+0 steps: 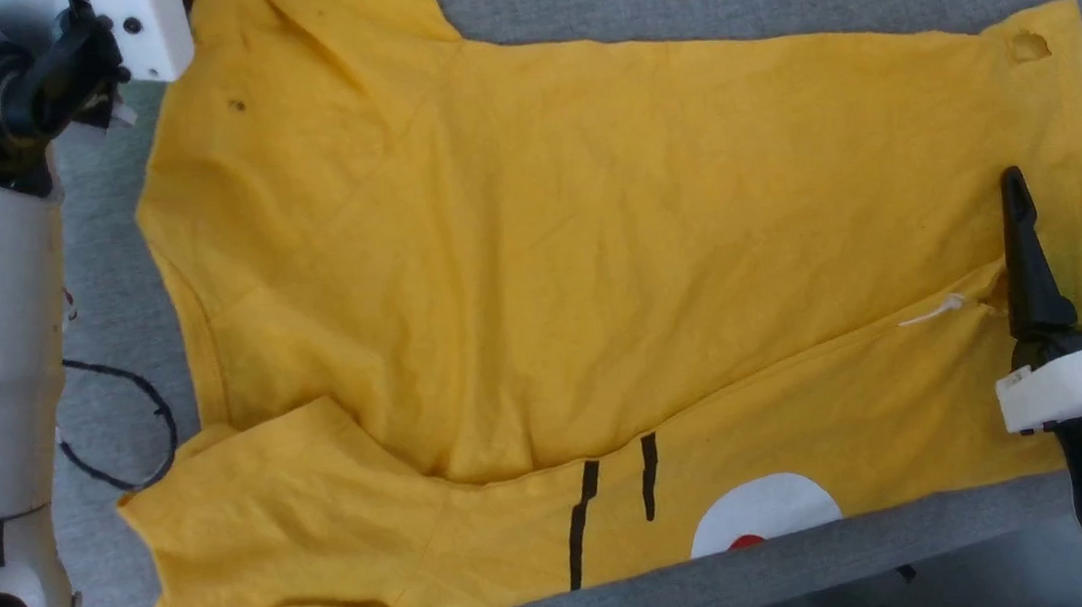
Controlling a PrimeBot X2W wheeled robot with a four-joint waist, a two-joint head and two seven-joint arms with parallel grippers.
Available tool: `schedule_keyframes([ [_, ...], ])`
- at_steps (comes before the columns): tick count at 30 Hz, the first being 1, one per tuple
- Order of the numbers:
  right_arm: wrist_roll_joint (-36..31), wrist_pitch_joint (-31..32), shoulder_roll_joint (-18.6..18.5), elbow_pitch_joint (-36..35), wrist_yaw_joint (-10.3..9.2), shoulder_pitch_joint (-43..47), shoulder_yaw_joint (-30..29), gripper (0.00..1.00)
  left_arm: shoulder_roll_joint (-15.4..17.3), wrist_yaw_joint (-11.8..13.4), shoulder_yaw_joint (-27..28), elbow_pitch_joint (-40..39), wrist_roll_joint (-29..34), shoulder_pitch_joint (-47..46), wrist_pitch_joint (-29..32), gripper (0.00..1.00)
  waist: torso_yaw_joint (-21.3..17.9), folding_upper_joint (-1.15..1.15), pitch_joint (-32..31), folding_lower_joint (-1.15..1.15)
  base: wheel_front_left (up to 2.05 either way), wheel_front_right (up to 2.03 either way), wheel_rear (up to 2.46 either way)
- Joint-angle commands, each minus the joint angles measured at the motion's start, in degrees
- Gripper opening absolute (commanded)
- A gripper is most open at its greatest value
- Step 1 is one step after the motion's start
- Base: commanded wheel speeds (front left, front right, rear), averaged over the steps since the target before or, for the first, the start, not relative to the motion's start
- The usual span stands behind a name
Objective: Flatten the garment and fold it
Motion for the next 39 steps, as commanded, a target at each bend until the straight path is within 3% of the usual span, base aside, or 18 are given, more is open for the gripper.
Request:
schedule_keyframes([
  [1,0.48,-0.60,0.07,0.39,-0.11,-1.10,0.16,1.00,0.57,0.93,-0.04,0.50,0.14,-1.05,1.25,1.00,-1.61,0.00,1.71,-0.01,0.00,0.00,0.00],
  [9,0.92,-1.40,0.07,1.54,-0.11,-1.92,0.24,1.00,3.10,3.00,-1.30,0.59,0.84,0.39,8.44,1.00,-2.42,0.00,2.64,-0.01,0.00,0.00,0.00],
  [10,0.94,-1.49,0.07,1.65,-0.11,-2.02,0.21,1.00,3.36,3.08,-1.32,0.16,0.71,0.57,9.07,0.67,-2.45,0.00,2.76,-0.01,0.00,0.00,0.00],
  [11,0.95,-1.58,0.07,1.77,-0.11,-2.14,0.17,1.00,3.58,3.21,-1.25,-0.33,0.61,0.72,9.40,0.04,-2.46,0.00,2.86,-0.01,0.00,0.00,0.00],
  [12,0.95,-1.65,0.07,1.92,-0.11,-2.28,0.12,1.00,3.80,3.00,-1.30,-0.81,0.39,0.88,9.81,0.00,-2.47,0.00,2.94,-0.01,0.00,0.00,0.00],
  [22,-1.61,-1.02,0.07,1.37,-0.11,-4.91,0.26,1.00,4.14,1.25,-0.85,-4.05,-1.40,2.24,7.79,0.00,-1.60,0.00,1.82,-0.01,0.00,0.00,0.00],
  [28,-5.05,3.63,0.07,-2.39,-0.11,-8.96,-0.74,1.00,4.02,0.11,-1.02,-4.31,-1.95,2.94,5.85,0.00,-0.99,0.00,0.73,-0.01,0.00,0.00,0.00],
  [32,-6.50,10.71,-1.01,-4.50,-0.11,-12.51,-1.41,1.00,3.97,-0.27,-1.18,-4.47,-2.27,2.96,5.41,0.00,-0.73,0.00,0.69,-0.01,0.00,0.00,0.00],
  [39,0.54,30.15,-2.89,-3.45,-0.11,-17.85,-3.74,1.00,3.84,-0.61,-1.65,-4.83,-2.69,3.04,5.20,0.00,-0.26,0.00,1.03,-0.01,0.00,0.00,0.00],
])
